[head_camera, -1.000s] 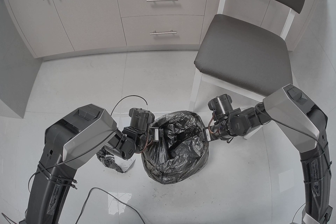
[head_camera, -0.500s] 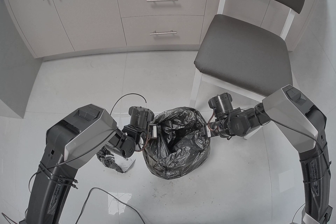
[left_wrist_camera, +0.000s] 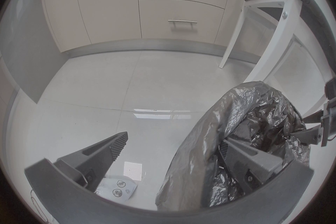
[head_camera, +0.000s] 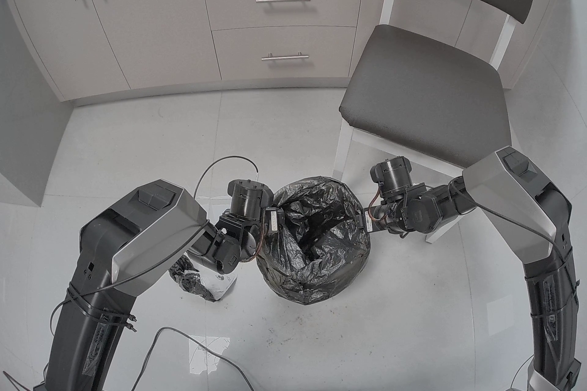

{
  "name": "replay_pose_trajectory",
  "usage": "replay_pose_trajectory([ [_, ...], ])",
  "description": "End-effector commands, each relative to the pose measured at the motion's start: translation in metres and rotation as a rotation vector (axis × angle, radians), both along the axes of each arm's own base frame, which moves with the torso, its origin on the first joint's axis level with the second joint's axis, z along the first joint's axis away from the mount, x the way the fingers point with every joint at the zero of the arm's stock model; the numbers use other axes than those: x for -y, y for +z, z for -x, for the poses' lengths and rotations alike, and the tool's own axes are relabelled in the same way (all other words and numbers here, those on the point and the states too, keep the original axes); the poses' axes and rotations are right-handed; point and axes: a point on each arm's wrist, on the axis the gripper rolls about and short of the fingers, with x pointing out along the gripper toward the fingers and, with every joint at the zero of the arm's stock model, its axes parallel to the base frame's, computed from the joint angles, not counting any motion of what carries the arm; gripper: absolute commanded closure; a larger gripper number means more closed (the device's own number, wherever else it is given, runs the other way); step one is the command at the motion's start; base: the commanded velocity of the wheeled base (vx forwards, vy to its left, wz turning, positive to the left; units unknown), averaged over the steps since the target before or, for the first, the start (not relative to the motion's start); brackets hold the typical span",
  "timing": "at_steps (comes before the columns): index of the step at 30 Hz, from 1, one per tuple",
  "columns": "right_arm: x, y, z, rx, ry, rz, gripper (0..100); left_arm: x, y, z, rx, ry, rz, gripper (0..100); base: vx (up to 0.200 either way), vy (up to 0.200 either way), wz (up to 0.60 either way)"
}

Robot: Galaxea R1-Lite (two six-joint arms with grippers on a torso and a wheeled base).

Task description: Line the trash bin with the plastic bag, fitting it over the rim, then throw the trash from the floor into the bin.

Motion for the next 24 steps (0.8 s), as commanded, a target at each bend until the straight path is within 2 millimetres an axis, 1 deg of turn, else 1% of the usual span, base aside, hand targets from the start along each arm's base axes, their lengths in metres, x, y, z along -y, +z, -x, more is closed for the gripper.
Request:
replay_pose_trajectory([
  [1, 0.001, 0.002, -0.002, 0.020, -0.002, -0.010, 0, 0.005, 0.007, 0.002, 0.014, -0.010, 0.010, 0, 0.000, 0.000, 0.00],
  [4, 0.000, 0.008, 0.001, 0.023, 0.005, -0.014, 0, 0.007, 0.008, 0.004, 0.015, -0.016, 0.013, 0, 0.000, 0.000, 0.00],
  [7, -0.004, 0.020, 0.013, 0.005, 0.063, -0.043, 0, 0.010, 0.008, 0.005, 0.015, -0.021, 0.014, 0, 0.000, 0.000, 0.00],
  [9, -0.009, 0.030, 0.025, -0.012, 0.131, -0.078, 0, 0.011, 0.008, 0.006, 0.014, -0.021, 0.021, 0, 0.000, 0.000, 0.00],
  [11, -0.016, 0.032, 0.036, -0.029, 0.170, -0.086, 0, 0.012, 0.007, 0.007, 0.009, -0.018, 0.030, 0, 0.000, 0.000, 0.00],
  [12, -0.016, 0.032, 0.036, -0.030, 0.170, -0.087, 0, 0.012, 0.007, 0.007, 0.009, -0.018, 0.030, 0, 0.000, 0.000, 0.00],
  [13, -0.021, 0.029, 0.042, -0.045, 0.183, -0.081, 0, 0.012, 0.005, 0.007, 0.006, -0.018, 0.028, 0, 0.000, 0.000, 0.00],
  [16, -0.025, 0.024, 0.047, -0.063, 0.196, -0.074, 0, 0.012, 0.004, 0.007, 0.002, -0.017, 0.026, 0, 0.000, 0.000, 0.00],
  [17, -0.030, 0.014, 0.055, -0.091, 0.211, -0.064, 0, 0.011, 0.002, 0.008, -0.004, -0.017, 0.022, 0, 0.000, 0.000, 0.00],
  [20, -0.039, 0.003, 0.062, -0.120, 0.233, -0.054, 0, 0.010, -0.001, 0.009, -0.011, -0.016, 0.019, 0, 0.000, 0.000, 0.00],
  [22, -0.040, 0.002, 0.063, -0.121, 0.233, -0.053, 0, 0.009, -0.001, 0.009, -0.011, -0.014, 0.019, 0, 0.000, 0.000, 0.00],
  [24, -0.046, -0.005, 0.061, -0.126, 0.242, -0.048, 0, 0.009, -0.004, 0.008, -0.015, -0.013, 0.017, 0, 0.000, 0.000, 0.00],
])
